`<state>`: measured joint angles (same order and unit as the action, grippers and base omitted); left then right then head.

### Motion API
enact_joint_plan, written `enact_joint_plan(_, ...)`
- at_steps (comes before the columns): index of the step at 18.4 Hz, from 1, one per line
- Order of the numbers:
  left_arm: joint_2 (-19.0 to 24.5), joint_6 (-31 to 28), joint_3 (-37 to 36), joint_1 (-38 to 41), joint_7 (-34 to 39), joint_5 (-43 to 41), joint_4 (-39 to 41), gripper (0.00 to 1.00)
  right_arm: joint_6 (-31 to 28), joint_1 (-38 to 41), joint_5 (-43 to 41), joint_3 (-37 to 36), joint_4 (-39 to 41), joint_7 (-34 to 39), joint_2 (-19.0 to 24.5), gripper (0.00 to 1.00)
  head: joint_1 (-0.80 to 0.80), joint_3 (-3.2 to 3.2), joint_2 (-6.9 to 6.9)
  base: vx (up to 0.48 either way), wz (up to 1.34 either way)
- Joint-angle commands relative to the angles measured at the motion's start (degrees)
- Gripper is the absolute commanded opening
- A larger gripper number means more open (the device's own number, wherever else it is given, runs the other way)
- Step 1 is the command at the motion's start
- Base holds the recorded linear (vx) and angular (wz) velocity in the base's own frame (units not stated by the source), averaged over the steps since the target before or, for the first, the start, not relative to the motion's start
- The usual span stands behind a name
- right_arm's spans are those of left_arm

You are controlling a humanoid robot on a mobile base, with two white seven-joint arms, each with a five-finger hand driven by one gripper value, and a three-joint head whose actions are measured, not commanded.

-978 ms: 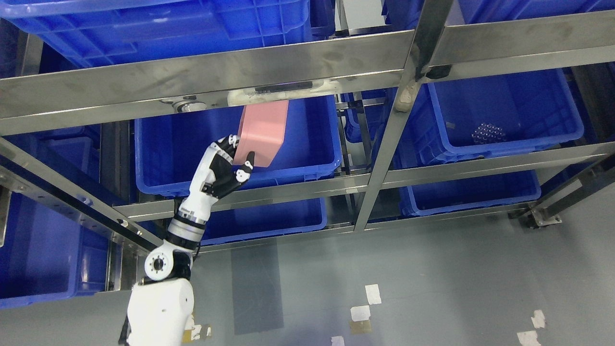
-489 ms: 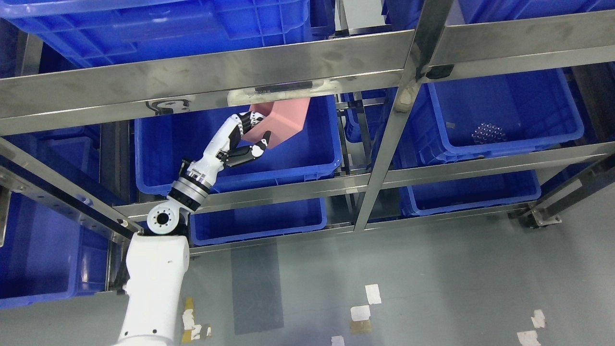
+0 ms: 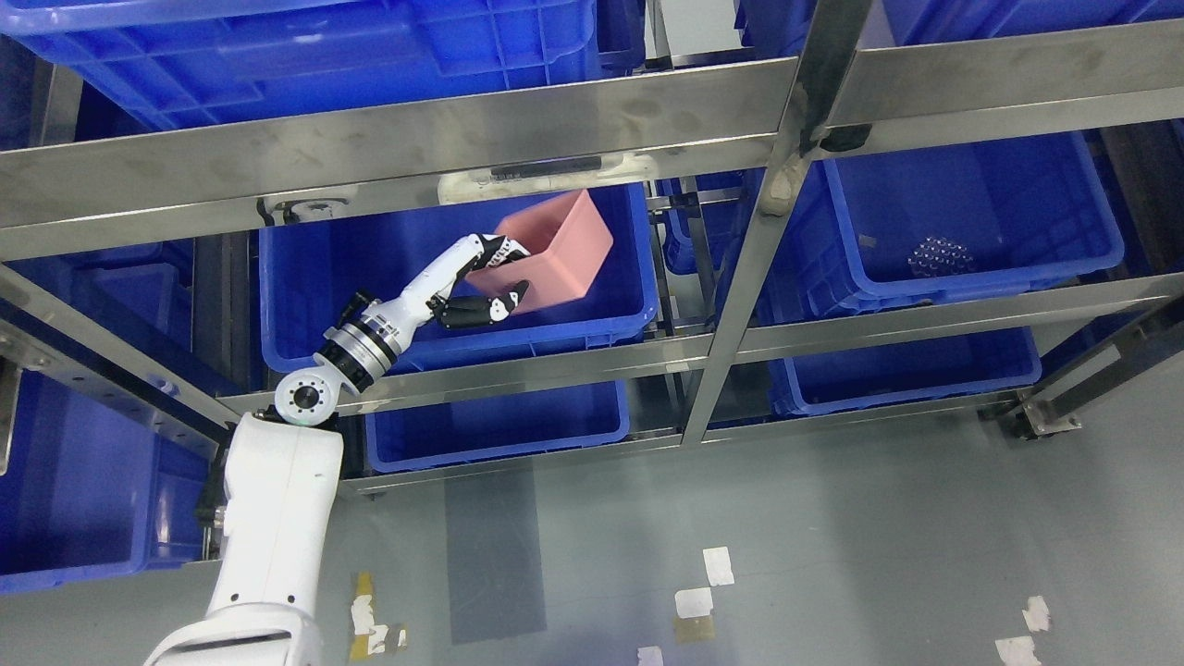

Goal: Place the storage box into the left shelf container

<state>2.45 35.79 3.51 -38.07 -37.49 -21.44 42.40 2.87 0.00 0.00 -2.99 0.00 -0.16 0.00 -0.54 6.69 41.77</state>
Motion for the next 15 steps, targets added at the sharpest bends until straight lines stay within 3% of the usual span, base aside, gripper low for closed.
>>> enact_joint_plan(1,1.5,0.0,2.9,-1.2,0.4,-2.4,-3.6,0.62,-0.1,-0.3,-1.2,0.0,1.0,0.1,-1.0,1.00,0.00,0.00,0.00,0.000,0.00)
enact_joint_plan(6,-1.5,-0.6,8.4,-1.3,3.8,2.6,1.3,0.86,-0.1,-0.3,-1.2,0.0,1.0,0.1,-1.0,1.00,0.00,0.00,0.00,0.000,0.00)
enact_joint_plan(10,-1.5,-2.6,-0.2,-0.2,21.2,22.7,4.0,0.91,-0.1,-0.2,-1.2,0.0,1.0,0.0,-1.0,1.00,0.00,0.00,0.00,0.000,0.00)
enact_joint_plan(12,-1.5,-4.4,-3.1,4.4,24.1,25.6,10.1,0.92,0.0,-0.3,-1.2,0.0,1.0,0.0,-1.0,1.00,0.00,0.00,0.00,0.000,0.00)
enact_joint_plan(15,-1.5,-10.5,-5.5,12.4,25.0,30.1,25.5,0.96,-0.1,-0.2,-1.2,0.0,1.0,0.1,-1.0,1.00,0.00,0.00,0.00,0.000,0.00)
